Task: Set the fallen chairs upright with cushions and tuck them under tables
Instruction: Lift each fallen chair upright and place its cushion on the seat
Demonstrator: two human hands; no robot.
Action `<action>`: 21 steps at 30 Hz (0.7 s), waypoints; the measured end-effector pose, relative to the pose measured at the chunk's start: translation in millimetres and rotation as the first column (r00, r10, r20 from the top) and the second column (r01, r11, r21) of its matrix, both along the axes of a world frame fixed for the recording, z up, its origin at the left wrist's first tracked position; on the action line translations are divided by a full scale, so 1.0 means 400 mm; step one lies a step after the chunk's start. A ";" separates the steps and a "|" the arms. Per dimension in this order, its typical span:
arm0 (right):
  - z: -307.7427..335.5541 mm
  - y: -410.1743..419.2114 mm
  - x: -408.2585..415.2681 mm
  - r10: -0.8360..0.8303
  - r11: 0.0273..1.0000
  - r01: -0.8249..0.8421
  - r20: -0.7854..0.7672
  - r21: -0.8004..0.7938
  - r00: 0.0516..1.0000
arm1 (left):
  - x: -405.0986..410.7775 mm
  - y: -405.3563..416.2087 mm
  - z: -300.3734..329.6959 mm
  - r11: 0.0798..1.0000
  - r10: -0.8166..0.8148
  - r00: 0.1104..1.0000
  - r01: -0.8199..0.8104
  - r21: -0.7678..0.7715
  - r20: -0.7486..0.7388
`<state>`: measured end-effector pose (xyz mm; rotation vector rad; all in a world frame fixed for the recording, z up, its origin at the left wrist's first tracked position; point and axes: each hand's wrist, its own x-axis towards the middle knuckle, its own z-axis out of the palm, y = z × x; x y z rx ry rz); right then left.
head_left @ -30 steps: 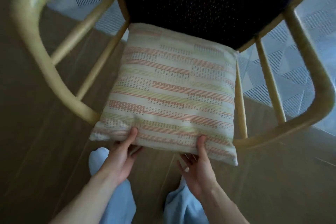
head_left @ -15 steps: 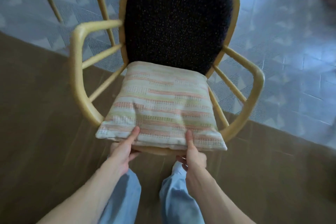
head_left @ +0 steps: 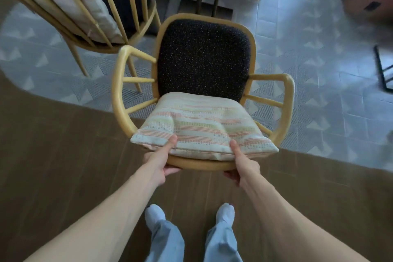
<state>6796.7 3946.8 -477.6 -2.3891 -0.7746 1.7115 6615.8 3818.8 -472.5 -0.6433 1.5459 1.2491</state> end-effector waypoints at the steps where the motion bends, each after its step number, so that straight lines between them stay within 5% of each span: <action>1: 0.012 0.027 -0.019 -0.008 1.000 0.008 -0.008 0.017 1.000 | -0.015 0.027 0.010 1.000 0.007 1.000 -0.007 -0.011 -0.015; 11: 0.036 0.213 -0.205 -0.233 0.916 0.215 0.014 0.337 0.972 | -0.110 0.279 0.021 0.982 0.186 0.956 -0.188 0.014 -0.226; 21: 0.069 0.465 -0.366 -0.298 0.846 0.290 -0.054 0.447 0.953 | -0.257 0.541 0.066 0.970 0.240 0.943 -0.222 0.100 -0.229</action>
